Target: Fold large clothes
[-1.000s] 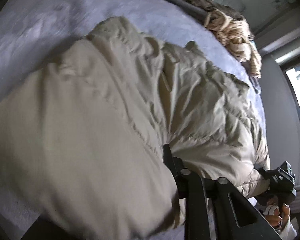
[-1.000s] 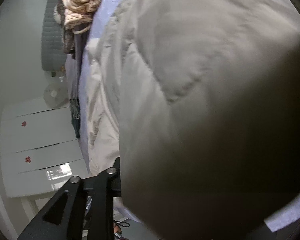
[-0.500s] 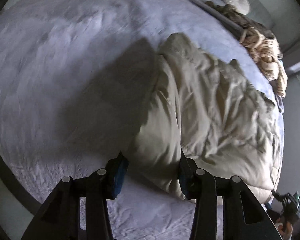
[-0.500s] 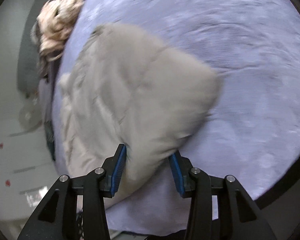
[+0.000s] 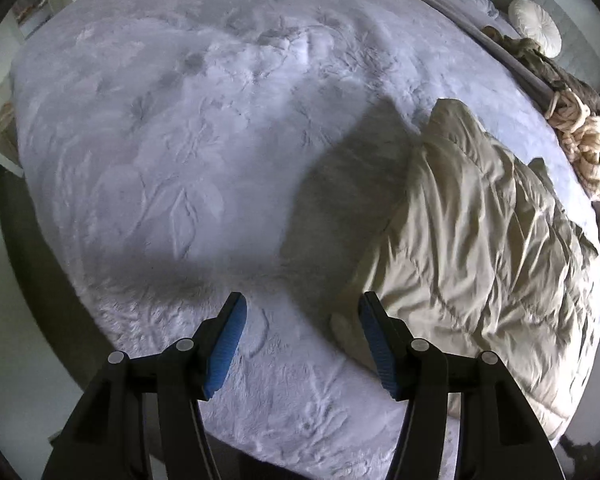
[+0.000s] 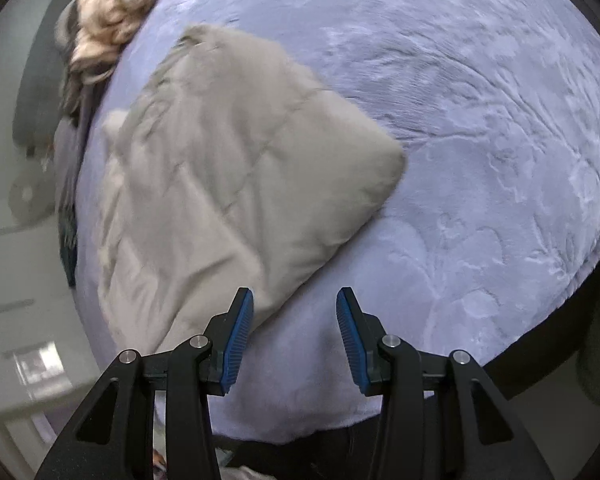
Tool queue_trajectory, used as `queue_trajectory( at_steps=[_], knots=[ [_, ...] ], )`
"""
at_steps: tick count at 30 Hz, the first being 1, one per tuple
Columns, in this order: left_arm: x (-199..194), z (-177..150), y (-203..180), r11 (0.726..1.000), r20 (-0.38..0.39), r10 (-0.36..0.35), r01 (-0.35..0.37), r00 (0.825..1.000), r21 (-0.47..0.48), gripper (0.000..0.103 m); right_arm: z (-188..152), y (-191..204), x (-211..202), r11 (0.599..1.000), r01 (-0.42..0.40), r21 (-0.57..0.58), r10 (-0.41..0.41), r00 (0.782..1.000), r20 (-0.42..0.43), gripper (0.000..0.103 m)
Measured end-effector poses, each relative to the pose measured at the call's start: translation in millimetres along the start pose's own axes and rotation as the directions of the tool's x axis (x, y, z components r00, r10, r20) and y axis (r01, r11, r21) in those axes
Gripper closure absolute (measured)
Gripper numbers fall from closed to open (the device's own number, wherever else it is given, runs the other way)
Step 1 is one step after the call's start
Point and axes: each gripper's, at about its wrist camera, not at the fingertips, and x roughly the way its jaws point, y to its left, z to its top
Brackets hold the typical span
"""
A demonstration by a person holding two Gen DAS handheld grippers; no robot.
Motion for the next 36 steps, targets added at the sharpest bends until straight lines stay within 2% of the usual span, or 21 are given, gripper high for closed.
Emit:
queue_trajectory(
  at_steps=[6, 8, 16, 20, 24, 25, 26, 27, 31, 36],
  knots=[
    [-23, -20, -44, 0.991, -0.002, -0.024, 0.024, 1.000, 0.133, 0.042, -7, 37, -13, 0.984, -0.020, -0.177, 0.022, 1.000, 0.011, 0.056],
    [-30, -25, -55, 0.988, -0.009, -0.045, 0.046, 0.999, 0.149, 0.042, -10, 48, -12, 0.975, -0.019, -0.221, 0.020, 1.000, 0.001, 0.051],
    [-50, -35, -86, 0.970, -0.021, -0.043, 0.047, 0.999, 0.239, 0.042, -26, 72, -2, 0.961, -0.030, -0.274, 0.025, 0.999, -0.023, 0.039],
    [-50, -28, -91, 0.955, -0.028, -0.044, 0.051, 0.999, 0.292, 0.042, -29, 90, 4, 0.955, -0.026, -0.297, 0.025, 1.000, -0.006, 0.031],
    [-44, -16, -92, 0.935, -0.041, -0.036, 0.049, 0.998, 0.351, 0.042, -38, 119, 14, 0.942, -0.016, -0.335, 0.019, 1.000, 0.004, 0.030],
    [-43, -11, -92, 0.930, -0.044, -0.037, 0.051, 0.998, 0.365, 0.028, -40, 126, 17, 0.938, -0.011, -0.345, 0.013, 1.000, 0.003, 0.030],
    [-43, -7, -92, 0.927, -0.042, -0.037, 0.050, 0.998, 0.373, 0.007, -43, 135, 22, 0.932, -0.001, -0.361, 0.002, 1.000, 0.003, 0.030],
    [-43, -4, -92, 0.924, -0.032, -0.038, 0.047, 0.999, 0.379, 0.002, -46, 141, 25, 0.929, 0.005, -0.370, -0.004, 1.000, 0.004, 0.030],
    [-39, 11, -95, 0.901, -0.032, -0.034, 0.044, 0.999, 0.431, 0.001, -52, 161, 36, 0.927, 0.020, -0.375, -0.017, 1.000, 0.011, 0.030],
    [-30, 26, -99, 0.886, -0.052, -0.031, 0.051, 0.998, 0.462, 0.001, -59, 182, 55, 0.925, 0.037, -0.377, -0.041, 0.999, -0.002, 0.029]
  ],
)
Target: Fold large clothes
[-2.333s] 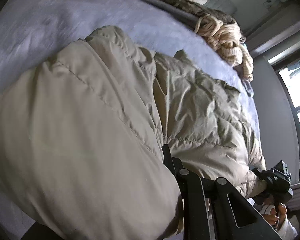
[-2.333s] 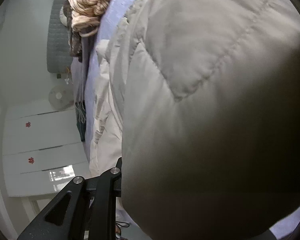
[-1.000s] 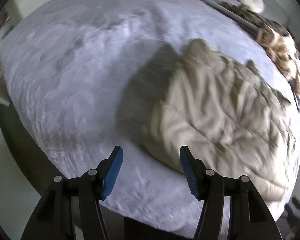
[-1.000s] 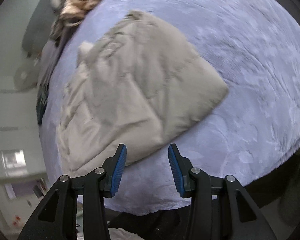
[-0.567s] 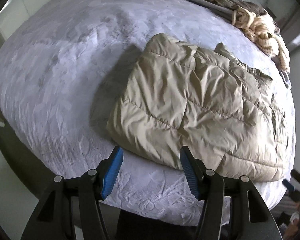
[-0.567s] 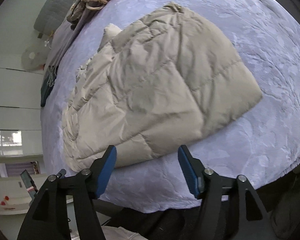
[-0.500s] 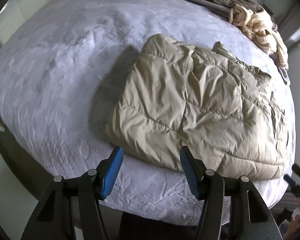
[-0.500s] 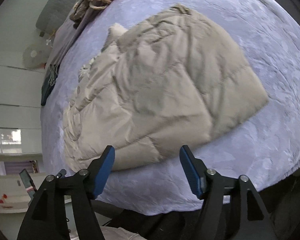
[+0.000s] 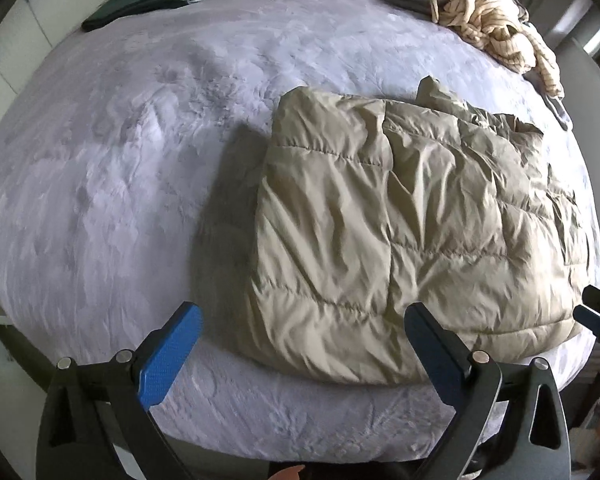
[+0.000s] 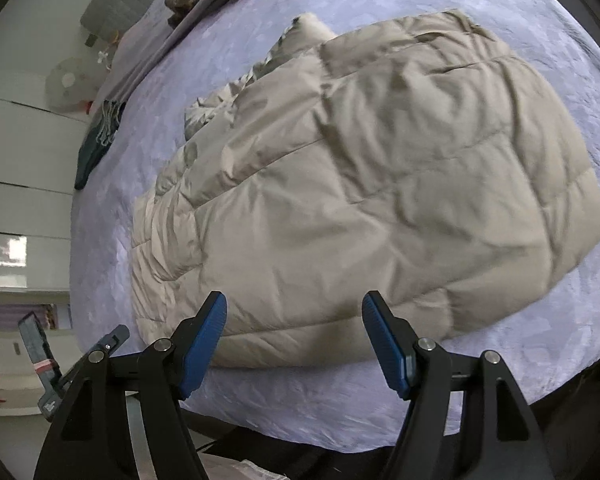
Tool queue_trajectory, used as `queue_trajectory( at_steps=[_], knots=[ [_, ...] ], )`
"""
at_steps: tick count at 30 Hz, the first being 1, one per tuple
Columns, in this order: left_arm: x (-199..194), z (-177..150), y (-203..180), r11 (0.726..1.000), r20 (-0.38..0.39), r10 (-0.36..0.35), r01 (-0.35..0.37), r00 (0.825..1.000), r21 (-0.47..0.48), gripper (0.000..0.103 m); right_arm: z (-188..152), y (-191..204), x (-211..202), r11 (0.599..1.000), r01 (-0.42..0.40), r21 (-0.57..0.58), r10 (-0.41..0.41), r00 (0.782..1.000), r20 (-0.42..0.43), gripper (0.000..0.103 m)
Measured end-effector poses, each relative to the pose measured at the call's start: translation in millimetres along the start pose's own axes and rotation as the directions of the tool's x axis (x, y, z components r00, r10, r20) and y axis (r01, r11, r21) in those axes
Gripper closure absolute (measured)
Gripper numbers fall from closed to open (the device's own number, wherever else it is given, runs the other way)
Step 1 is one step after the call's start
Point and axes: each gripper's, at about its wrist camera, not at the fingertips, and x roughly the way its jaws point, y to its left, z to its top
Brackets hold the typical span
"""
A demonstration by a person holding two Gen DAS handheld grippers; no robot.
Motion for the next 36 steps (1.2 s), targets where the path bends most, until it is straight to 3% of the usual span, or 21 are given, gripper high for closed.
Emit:
queue_trajectory(
  at_steps=[3, 4, 9, 10, 15, 20, 27, 32, 36],
  knots=[
    [6, 7, 1, 1.000, -0.016, -0.014, 0.015, 1.000, 0.012, 0.001, 1, 10, 7, 1.000, 0.004, -0.004, -0.004, 1.000, -0.002, 0.027],
    [7, 8, 0, 1.000, -0.020, -0.017, 0.017, 1.000, 0.017, 0.001, 1, 14, 10, 1.000, 0.003, -0.008, -0.003, 1.000, -0.006, 0.015],
    [18, 15, -2, 0.999, -0.041, -0.029, 0.030, 0.999, 0.035, 0.001, 2, 29, 21, 0.999, 0.012, -0.039, -0.013, 1.000, -0.024, 0.012],
    [20, 16, -2, 0.999, -0.046, -0.032, 0.034, 0.998, 0.036, 0.001, 2, 32, 24, 0.999, 0.014, -0.044, -0.015, 1.000, -0.027, 0.000],
    [29, 17, -1, 0.998, -0.060, -0.031, 0.034, 0.998, 0.050, 0.001, 0, 49, 35, 0.996, 0.031, -0.080, -0.033, 0.999, -0.026, 0.000],
    [38, 19, 9, 0.999, -0.068, -0.028, 0.031, 0.997, 0.045, 0.001, -1, 57, 55, 0.996, 0.032, -0.085, -0.041, 0.993, -0.107, 0.000],
    [51, 25, 23, 0.990, -0.103, -0.127, 0.133, 0.986, 0.049, 0.001, -5, 61, 69, 0.996, 0.065, -0.068, -0.073, 0.991, -0.114, 0.000],
    [63, 39, 49, 0.960, -0.106, -0.278, 0.279, 0.955, -0.014, 0.001, -4, 60, 72, 0.994, 0.089, -0.067, -0.097, 0.989, -0.115, 0.000],
    [87, 48, 68, 0.890, -0.170, -0.456, 0.453, 0.874, -0.056, 0.001, -6, 62, 76, 0.993, 0.101, -0.066, -0.108, 0.988, -0.113, 0.000]
  ],
)
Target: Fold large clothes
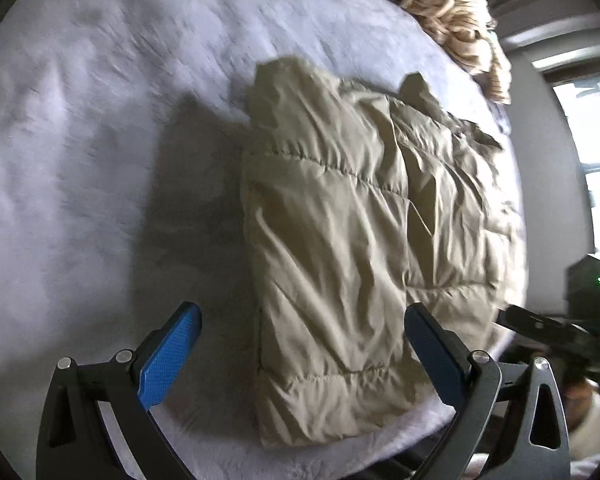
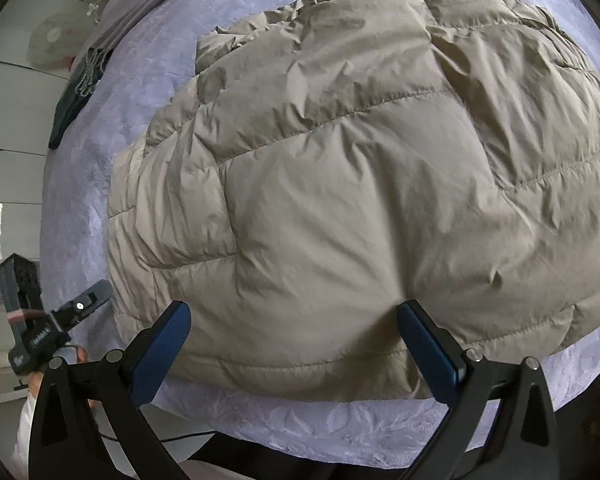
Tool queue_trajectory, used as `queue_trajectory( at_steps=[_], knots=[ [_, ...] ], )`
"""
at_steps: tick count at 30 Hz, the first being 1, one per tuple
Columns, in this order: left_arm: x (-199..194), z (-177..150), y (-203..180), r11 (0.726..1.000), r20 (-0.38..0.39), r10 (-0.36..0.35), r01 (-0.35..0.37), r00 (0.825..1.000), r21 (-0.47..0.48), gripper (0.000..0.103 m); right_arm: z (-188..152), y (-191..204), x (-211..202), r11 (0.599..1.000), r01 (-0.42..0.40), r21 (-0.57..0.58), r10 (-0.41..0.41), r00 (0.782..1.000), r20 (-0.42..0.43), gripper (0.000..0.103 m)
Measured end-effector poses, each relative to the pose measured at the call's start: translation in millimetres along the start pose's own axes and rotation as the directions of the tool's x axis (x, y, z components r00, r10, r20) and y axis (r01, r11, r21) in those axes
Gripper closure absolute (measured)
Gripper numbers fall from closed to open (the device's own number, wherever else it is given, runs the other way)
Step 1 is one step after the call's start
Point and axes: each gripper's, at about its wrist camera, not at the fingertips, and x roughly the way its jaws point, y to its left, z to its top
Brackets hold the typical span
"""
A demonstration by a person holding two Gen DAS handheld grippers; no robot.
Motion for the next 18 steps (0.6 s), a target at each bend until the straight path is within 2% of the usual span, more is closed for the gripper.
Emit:
queue_trajectory(
  at_steps=[5, 7, 10, 16, 18],
  knots=[
    [27, 16, 17, 0.989, -0.053, -0.144, 0.142, 0.988, -0.037, 0.001, 1, -1, 3, 1.000, 0.013, -0.003, -0.013, 1.000, -0.004, 0.000],
    [39, 26, 17, 0.977, -0.069, -0.207, 0.204, 0.976, -0.058, 0.001, 1, 0, 5, 1.000, 0.022, -0.007, -0.023, 1.000, -0.009, 0.000],
    [66, 37, 4, 0.952, -0.125, -0.305, 0.298, 0.944, -0.071, 0.001, 2, 2, 8, 0.999, 0.037, -0.013, -0.037, 0.999, -0.015, 0.000],
    [97, 41, -22, 0.954, -0.252, -0.288, 0.300, 0.924, 0.007, 0.002, 5, 4, 10, 0.999, 0.053, -0.014, -0.053, 0.998, -0.022, 0.000],
    [94, 41, -26, 0.953, -0.269, -0.282, 0.300, 0.921, 0.028, 0.017, 7, 3, 7, 0.999, 0.043, -0.012, -0.043, 0.999, -0.026, 0.000]
  ],
)
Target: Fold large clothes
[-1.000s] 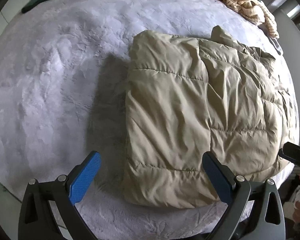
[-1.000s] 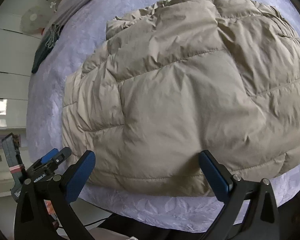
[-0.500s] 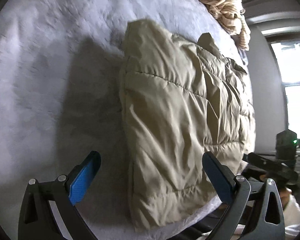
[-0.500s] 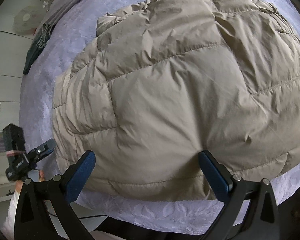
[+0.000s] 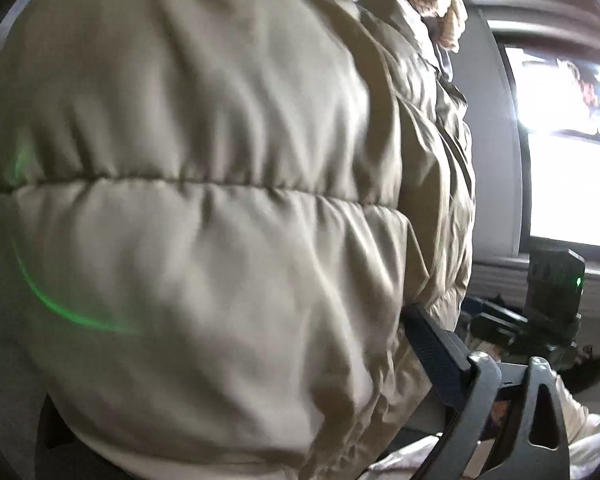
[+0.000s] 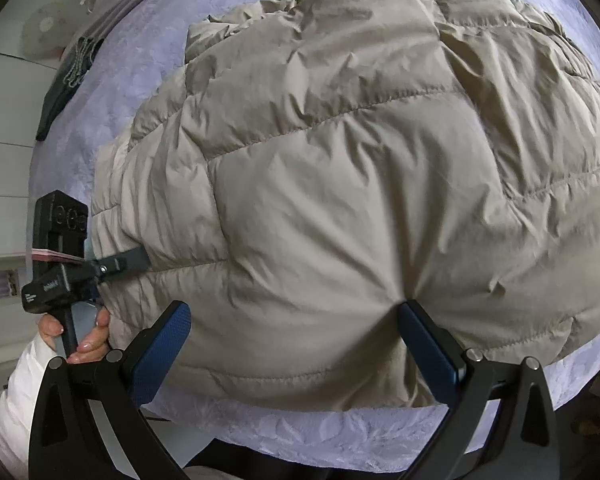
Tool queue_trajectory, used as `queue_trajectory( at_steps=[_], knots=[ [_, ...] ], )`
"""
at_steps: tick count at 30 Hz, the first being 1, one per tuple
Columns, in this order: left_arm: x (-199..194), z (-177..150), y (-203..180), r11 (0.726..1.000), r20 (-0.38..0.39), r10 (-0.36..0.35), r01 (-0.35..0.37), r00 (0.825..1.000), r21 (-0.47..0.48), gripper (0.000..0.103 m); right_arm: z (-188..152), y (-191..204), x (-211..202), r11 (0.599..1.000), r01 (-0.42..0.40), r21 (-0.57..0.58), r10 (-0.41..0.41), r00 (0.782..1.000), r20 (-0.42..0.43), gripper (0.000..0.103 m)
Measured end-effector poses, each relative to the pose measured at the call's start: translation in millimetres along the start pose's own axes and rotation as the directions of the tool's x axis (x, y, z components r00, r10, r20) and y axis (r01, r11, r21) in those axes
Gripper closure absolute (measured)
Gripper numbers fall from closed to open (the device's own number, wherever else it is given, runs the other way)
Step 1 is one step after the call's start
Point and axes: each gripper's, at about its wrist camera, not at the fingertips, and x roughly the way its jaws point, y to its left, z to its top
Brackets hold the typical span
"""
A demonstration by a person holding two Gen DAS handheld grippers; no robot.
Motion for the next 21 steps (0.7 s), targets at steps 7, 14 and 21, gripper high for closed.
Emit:
queue_trajectory(
  at_steps=[7, 14, 21],
  knots=[
    [-22, -10, -33, 0.998, 0.034, -0.024, 0.023, 0.999, 0.057, 0.070, 12, -13, -31, 1.000, 0.002, -0.014, -0.001, 0.997, 0.071, 0.000],
    [-56, -25, -105, 0.994, 0.129, -0.007, -0.007, 0.992, 0.107, 0.070, 40, -38, -37, 0.999, 0.039, -0.020, -0.035, 0.982, 0.184, 0.091],
    [-54, -37, -198, 0.994, 0.196, 0.067, -0.083, 0.978, 0.075, 0.070, 73, -58, 0, 0.994, -0.060, -0.089, 0.072, 0.989, 0.130, 0.094]
  ],
)
